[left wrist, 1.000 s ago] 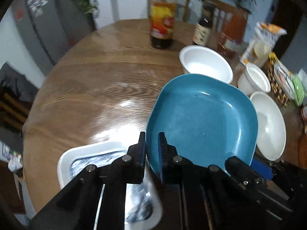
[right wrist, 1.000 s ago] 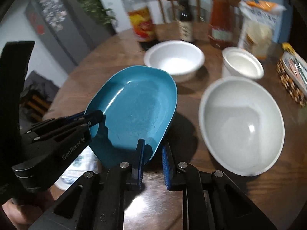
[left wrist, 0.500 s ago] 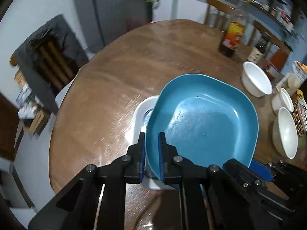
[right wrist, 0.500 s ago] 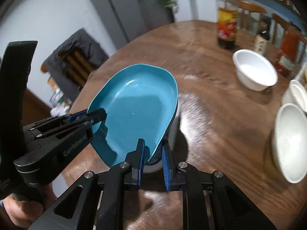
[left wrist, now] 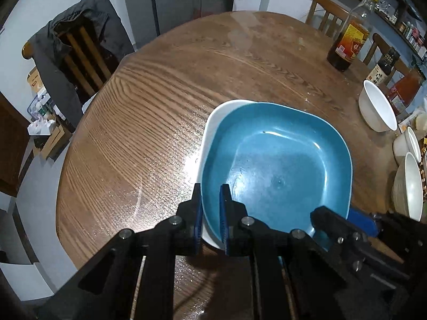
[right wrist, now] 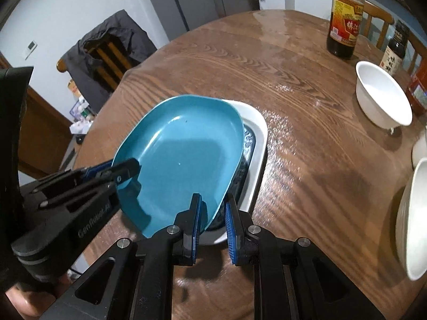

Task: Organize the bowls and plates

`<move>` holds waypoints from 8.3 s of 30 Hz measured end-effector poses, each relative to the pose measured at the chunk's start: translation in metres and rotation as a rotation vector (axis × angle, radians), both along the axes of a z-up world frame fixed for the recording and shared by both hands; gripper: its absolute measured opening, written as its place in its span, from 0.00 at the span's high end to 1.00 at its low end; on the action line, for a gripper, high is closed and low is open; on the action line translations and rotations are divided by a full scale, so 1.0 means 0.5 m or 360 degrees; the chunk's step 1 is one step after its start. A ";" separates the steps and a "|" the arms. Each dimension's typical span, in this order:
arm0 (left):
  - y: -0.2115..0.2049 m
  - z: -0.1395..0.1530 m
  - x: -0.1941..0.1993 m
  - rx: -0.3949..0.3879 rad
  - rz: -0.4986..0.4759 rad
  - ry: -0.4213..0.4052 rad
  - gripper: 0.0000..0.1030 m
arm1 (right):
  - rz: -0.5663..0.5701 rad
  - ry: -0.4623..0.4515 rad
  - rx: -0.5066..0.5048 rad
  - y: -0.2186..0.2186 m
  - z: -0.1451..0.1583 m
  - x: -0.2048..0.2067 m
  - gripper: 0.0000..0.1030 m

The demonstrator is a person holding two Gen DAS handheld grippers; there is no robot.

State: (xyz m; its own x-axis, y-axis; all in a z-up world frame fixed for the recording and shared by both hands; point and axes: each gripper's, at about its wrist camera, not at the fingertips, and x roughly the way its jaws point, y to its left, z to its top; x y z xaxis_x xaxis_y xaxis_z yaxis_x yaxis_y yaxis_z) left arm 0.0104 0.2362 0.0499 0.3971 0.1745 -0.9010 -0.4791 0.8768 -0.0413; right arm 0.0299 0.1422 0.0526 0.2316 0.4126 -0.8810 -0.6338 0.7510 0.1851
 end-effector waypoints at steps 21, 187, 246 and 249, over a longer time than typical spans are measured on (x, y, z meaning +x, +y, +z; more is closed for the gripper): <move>0.002 -0.025 0.003 -0.0002 0.0005 0.0054 0.89 | 0.0040 -0.0021 -0.0090 0.018 -0.020 0.012 0.81; -0.268 0.075 0.048 0.0116 0.0018 -0.0155 0.29 | -0.0240 -0.0229 0.0105 -0.360 0.083 0.061 0.58; -0.385 0.241 0.234 0.0376 -0.0142 -0.0353 0.05 | -0.0434 -0.0328 0.0186 -0.470 0.198 0.226 0.27; -0.383 0.229 0.257 0.0372 -0.0144 -0.0329 0.05 | -0.0437 -0.0315 0.0157 -0.465 0.186 0.248 0.27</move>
